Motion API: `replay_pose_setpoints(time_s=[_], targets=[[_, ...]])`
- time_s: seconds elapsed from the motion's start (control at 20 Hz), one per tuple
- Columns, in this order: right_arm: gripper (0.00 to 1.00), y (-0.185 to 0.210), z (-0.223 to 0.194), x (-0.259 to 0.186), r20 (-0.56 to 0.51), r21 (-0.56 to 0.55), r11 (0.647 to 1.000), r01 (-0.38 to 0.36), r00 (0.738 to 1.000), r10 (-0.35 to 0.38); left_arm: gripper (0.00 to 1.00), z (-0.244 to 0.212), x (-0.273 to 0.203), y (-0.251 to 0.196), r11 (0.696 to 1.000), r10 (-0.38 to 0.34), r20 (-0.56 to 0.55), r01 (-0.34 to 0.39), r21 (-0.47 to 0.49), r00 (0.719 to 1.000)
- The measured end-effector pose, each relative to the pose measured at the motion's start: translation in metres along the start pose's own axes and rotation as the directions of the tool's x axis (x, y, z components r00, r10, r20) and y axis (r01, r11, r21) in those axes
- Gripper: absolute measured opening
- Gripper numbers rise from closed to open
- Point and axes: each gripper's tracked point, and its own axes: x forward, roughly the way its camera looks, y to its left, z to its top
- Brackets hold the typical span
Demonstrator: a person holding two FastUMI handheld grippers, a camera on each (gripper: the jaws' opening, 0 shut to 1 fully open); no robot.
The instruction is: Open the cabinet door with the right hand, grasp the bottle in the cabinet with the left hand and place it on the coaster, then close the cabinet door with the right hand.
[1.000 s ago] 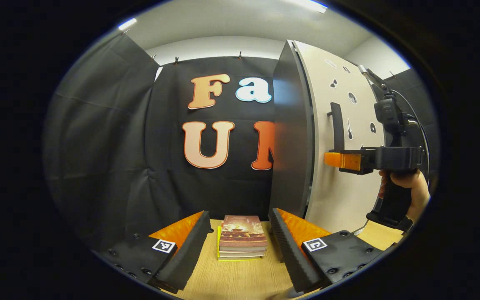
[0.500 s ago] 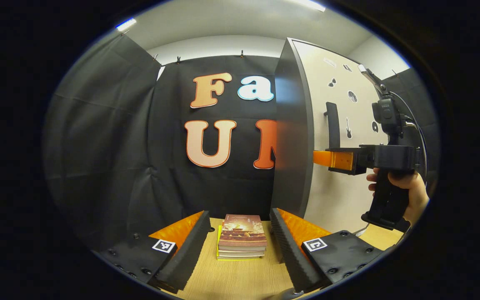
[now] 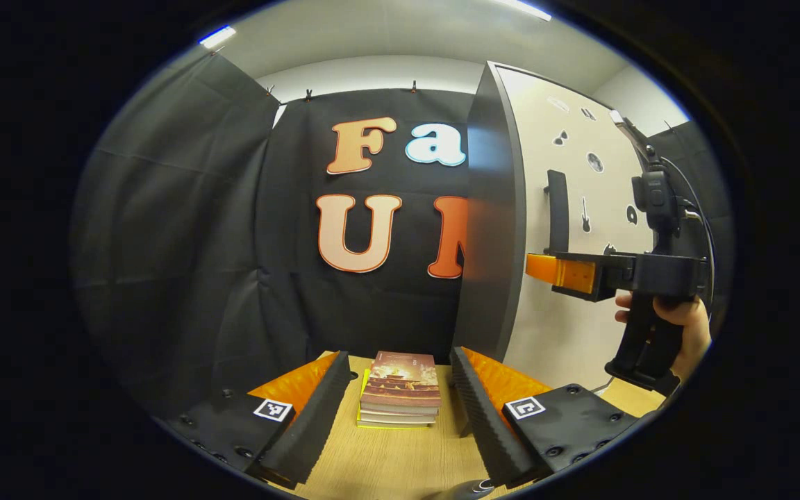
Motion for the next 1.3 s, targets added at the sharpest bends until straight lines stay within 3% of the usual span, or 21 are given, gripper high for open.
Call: replay_pose_setpoints(time_s=[0.4, 0.6, 1.3], targets=[[0.93, -0.044, 0.007, -0.065, 0.051, -0.074, 0.996, 0.058, 0.997, -0.054, 0.94, 0.017, -0.017, -0.002, 0.996, 0.076, 0.032, -0.077, 0.036, 0.997], [0.93, -0.047, 0.003, -0.107, 0.070, -0.115, 0.991, 0.063, 0.996, -0.055, 0.96, 0.020, -0.029, -0.004, 0.994, 0.098, 0.044, -0.100, 0.049, 0.994], [0.93, -0.033, -0.011, -0.187, 0.105, -0.064, 0.987, 0.144, 0.985, -0.137, 0.95, 0.035, -0.030, -0.003, 0.997, -0.002, 0.088, -0.004, 0.075, 0.996]])
